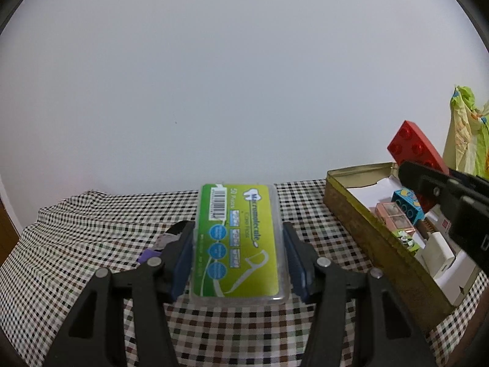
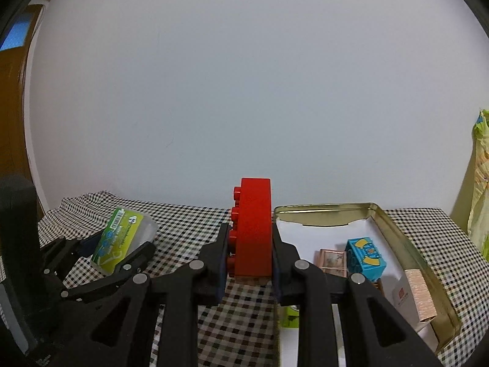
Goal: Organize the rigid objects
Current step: 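Lift and carry the red brick and floss box toward the tray with both grippers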
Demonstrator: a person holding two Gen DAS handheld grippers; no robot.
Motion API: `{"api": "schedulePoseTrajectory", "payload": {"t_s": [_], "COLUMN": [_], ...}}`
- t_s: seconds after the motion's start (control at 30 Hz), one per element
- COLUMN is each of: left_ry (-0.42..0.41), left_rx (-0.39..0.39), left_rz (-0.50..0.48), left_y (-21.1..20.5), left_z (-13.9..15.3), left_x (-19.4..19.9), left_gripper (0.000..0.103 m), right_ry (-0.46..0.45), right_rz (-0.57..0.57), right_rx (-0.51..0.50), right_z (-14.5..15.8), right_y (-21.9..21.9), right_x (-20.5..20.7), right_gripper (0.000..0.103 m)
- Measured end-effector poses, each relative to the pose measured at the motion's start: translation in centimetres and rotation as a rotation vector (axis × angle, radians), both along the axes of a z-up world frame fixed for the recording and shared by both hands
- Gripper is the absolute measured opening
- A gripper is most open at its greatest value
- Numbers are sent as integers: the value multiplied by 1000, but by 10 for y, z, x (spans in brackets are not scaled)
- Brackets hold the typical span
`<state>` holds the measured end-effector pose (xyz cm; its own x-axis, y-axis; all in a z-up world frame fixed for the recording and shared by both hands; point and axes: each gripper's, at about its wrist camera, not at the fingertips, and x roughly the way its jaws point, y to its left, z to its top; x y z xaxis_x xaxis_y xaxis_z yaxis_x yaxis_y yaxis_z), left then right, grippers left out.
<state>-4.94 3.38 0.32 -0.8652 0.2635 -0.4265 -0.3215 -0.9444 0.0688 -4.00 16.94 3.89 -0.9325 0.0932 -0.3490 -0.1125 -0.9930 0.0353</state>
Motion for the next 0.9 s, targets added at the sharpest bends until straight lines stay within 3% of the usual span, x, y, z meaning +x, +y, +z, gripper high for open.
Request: {"api": "schedulePoseTrajectory", "payload": {"t_s": [0.33,0.9], "left_ry": [15,-10], "left_rx": [-12,65], "left_rz": [-49,-100], "left_y": [37,58], "left_z": [2,15], "left_x": [21,29], "left_gripper": [54,54], "right_ry": [26,35], "right_rz": [-21,-105], "right_rx": [-13,-19], "right_z": [5,5], "right_y": [19,73], "right_x": [6,5], "right_gripper": [26,25]}}
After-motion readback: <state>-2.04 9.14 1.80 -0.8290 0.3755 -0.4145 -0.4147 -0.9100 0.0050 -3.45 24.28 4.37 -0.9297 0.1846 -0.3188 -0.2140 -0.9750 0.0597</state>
